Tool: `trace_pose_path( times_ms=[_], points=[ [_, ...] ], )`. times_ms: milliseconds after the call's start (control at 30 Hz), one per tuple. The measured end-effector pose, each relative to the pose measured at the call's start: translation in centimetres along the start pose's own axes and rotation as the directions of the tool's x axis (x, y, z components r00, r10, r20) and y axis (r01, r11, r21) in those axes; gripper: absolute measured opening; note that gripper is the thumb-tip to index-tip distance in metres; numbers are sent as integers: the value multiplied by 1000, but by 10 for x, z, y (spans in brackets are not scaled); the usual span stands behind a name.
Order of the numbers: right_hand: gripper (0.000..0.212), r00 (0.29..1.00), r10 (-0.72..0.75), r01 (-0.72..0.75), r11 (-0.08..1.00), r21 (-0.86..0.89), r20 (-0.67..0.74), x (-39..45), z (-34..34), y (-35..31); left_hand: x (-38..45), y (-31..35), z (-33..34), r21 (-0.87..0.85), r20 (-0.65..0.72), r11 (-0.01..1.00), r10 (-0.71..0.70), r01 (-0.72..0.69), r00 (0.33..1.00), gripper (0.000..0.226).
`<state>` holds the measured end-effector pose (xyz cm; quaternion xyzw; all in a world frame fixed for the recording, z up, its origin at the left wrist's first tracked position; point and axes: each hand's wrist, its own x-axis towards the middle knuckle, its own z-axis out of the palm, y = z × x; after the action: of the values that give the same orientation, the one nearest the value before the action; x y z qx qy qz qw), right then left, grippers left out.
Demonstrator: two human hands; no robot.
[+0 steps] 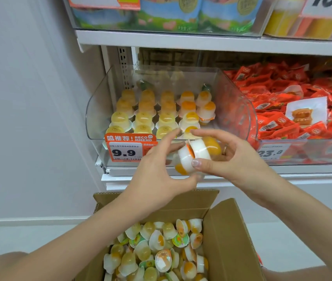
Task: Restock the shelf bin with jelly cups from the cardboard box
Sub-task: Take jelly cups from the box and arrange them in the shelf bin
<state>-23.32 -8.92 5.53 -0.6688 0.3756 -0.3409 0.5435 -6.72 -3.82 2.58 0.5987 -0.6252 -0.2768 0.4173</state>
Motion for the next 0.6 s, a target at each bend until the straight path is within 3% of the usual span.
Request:
trace_pose_path(
  times_ms=[33, 100, 167, 267, 367, 467, 600],
  points=[
    [55, 995, -46, 40, 996, -75, -83, 6, -5, -4, 4, -2, -3, 14, 9, 1000, -25, 24, 1000, 80],
    [53, 955, -176, 95, 943, -319, -236, 29, -19, -10, 15, -10, -8, 27, -1, 999, -30, 30, 1000, 53],
    [55, 926, -269, 40, 769, -638, -265, 64, -38, -15, 22, -17, -10, 68, 15, 998, -11, 10, 1000, 20],
    [56, 989, -113, -41, 426, -904, -98, 118, -53, -21, 26, -30, -11, 230, 84, 973, -28, 8, 996, 11],
    [59, 993, 113, 4, 168, -986, 24, 153, -53, -12, 27, -40, -14, 373, 125, 927, -13, -35, 992, 18],
    [64, 984, 176, -39, 98, -994, -22, 171, -58, -2, 26, -44, -17, 425, 145, 904, -14, -49, 989, 21],
    [64, 978, 205, -50, 132, -990, -22, 182, -63, 10, 22, -48, -23, 482, 193, 874, -33, -65, 981, 25]
  ],
)
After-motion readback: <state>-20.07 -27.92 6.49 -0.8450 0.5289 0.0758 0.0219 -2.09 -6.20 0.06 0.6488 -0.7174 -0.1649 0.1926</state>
